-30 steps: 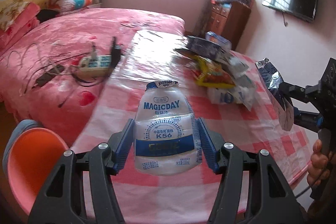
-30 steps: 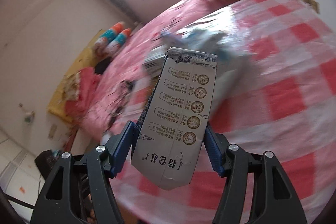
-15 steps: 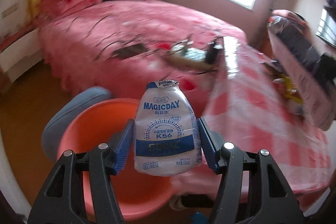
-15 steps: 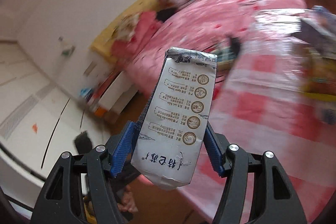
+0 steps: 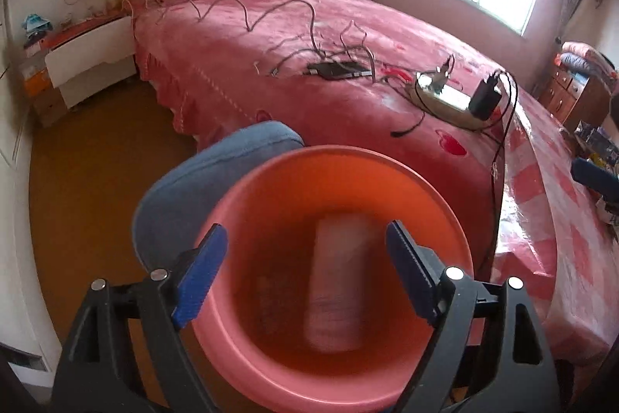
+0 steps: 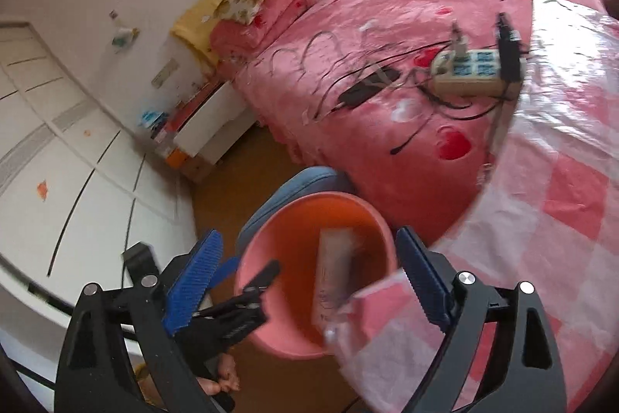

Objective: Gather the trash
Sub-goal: 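Carry both items to the orange bucket and release them inside, then return both tools from the bucket to the trash pile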

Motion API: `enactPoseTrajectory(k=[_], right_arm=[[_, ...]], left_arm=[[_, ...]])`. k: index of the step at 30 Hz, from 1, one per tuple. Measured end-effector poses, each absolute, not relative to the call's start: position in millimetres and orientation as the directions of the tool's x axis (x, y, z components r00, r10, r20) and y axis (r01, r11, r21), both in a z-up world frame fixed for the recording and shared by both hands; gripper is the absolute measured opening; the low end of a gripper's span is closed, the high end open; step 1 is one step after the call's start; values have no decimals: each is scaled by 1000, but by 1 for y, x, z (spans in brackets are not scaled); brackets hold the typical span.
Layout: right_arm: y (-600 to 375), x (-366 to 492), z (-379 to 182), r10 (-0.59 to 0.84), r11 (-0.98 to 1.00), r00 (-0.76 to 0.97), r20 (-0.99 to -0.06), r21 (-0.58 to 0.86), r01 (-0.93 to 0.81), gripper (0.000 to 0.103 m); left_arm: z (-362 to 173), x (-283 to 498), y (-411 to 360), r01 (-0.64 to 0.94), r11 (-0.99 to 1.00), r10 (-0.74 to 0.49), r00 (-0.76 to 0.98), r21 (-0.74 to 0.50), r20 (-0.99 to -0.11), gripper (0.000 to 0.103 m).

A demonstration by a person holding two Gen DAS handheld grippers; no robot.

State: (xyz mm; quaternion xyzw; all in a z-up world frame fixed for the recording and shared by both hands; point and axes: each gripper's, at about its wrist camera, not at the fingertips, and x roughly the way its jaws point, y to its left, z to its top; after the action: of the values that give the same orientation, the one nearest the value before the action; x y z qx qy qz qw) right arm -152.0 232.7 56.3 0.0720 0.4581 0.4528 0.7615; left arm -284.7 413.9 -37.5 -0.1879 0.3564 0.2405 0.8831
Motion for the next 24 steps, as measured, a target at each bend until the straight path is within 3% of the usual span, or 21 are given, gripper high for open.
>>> enactPoseTrajectory(k=[7, 12, 24], right_arm=[[175, -141, 62, 769, 623, 325, -551, 530, -576, 95], [138, -147, 62, 761, 646, 427, -489, 503, -574, 98], [83, -150, 44, 677, 732, 529, -513, 546, -407, 98]], left_arm=[[-32, -291, 412, -525, 826, 294, 709, -202, -641, 85], [-29, -277, 402, -518, 839, 275, 667, -166, -693, 85], [-6, -259, 366, -452, 880, 228, 676, -149, -701, 85]])
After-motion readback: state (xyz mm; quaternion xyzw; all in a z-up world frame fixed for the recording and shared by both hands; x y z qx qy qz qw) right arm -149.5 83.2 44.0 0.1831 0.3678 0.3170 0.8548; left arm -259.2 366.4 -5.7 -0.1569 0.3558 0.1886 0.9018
